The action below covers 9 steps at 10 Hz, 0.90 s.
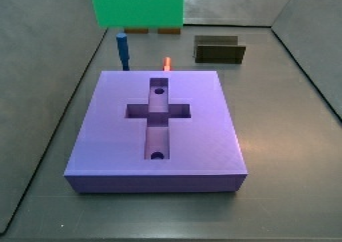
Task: Pick up the green object. Move up. Place the green object on the fixture. Regrasp the green object. Move to above the board. Insert the green object.
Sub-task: Insert the green object.
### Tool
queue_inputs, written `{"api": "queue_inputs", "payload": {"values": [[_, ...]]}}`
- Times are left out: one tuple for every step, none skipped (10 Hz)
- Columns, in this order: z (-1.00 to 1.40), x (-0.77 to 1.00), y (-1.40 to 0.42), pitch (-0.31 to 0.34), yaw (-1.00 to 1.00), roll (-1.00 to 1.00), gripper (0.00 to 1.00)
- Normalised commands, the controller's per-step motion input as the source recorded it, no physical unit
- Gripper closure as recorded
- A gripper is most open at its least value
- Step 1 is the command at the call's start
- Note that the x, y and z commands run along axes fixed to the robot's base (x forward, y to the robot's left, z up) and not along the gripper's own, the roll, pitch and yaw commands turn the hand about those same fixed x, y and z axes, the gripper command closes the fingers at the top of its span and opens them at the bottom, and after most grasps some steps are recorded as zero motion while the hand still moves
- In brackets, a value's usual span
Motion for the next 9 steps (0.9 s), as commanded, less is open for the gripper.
{"api": "queue_inputs", "payload": {"values": [[-0.68,0.07,-0.22,-0.264,0.32,0.06,1.0],[-0.63,0.15,-0.2,-0.24,0.47,0.12,1.0],[-0.61,0.17,-0.17,-0.196,0.46,0.18,1.0],[-0.46,0.15,-0.13,-0.079,0.37,0.24,1.0],[-0.37,0.19,-0.1,0.0,0.08,0.29,1.0],[-0.37,0.3,-0.07,0.111,-0.04,0.26,1.0],[-0.37,0.25,-0.04,0.159,-0.22,0.16,1.0],[-0.37,0.31,-0.01,0.243,-0.3,0.08,1.0],[-0.32,0.15,-0.01,0.147,-0.19,0.0,1.0]]}}
